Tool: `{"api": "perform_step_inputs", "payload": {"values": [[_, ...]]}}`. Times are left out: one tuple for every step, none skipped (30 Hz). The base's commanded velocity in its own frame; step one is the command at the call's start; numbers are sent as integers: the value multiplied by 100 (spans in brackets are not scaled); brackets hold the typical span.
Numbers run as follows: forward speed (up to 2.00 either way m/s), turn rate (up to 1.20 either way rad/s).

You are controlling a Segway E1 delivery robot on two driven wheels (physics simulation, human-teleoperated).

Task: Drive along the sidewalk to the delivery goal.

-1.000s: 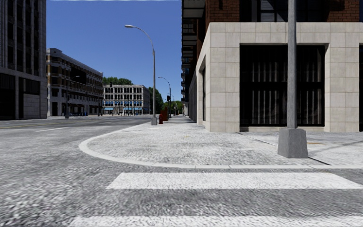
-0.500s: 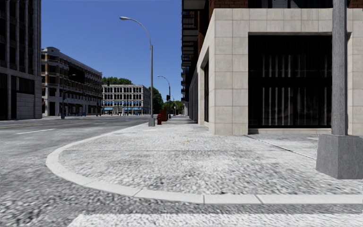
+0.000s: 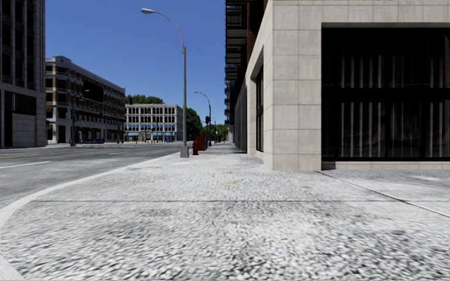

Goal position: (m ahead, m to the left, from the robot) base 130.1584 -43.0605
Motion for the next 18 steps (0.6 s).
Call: {"api": "perform_step_inputs", "payload": {"values": [[157, 0], [157, 0], [157, 0], [157, 0], [157, 0], [157, 0], [157, 0], [157, 0], [157, 0], [157, 0], [157, 0], [157, 0], [157, 0], [157, 0], [157, 0], [157, 0], [160, 0], [162, 0]]}}
